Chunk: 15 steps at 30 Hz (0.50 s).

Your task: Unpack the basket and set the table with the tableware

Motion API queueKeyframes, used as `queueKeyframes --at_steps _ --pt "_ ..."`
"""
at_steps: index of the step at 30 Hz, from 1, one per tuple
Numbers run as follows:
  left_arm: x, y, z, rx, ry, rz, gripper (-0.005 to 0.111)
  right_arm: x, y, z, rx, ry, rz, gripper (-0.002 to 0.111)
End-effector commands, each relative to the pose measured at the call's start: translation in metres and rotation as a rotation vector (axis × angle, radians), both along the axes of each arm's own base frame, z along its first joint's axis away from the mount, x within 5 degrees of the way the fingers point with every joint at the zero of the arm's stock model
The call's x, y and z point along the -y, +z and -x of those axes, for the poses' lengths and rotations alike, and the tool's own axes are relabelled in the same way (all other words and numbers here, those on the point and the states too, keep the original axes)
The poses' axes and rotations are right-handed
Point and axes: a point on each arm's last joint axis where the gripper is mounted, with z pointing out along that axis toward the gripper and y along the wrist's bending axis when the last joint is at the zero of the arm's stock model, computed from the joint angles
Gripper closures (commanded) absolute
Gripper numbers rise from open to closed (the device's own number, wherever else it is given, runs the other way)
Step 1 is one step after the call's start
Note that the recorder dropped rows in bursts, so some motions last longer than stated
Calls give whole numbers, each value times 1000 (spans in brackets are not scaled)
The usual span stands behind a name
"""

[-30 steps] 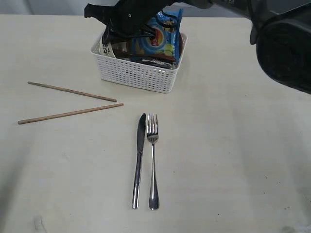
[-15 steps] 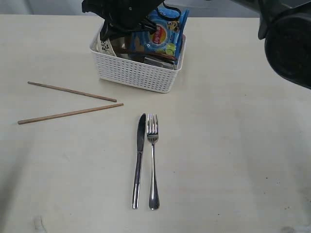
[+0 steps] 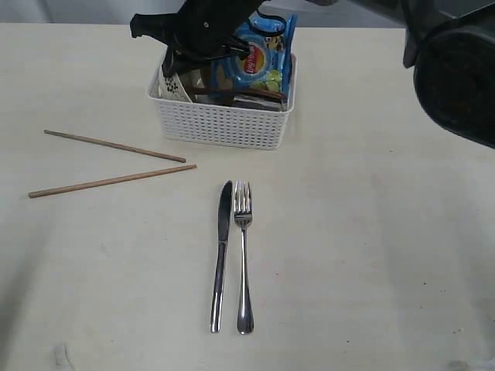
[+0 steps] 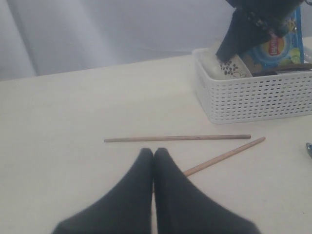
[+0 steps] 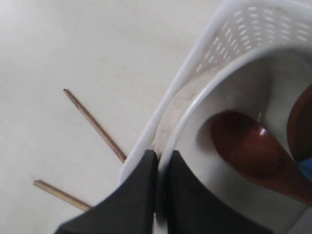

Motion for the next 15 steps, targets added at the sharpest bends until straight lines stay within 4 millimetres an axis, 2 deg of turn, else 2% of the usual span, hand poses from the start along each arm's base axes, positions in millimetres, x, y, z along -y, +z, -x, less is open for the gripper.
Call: queueKeyframes --at_steps 1,11,15 --pt "0 0 0 8 -7 3 107 1 12 -1 47 6 -8 109" --pt "0 0 0 8 -7 3 107 7 41 0 149 9 -6 109" --pt "0 0 0 8 -7 3 107 5 40 0 134 1 -34 109"
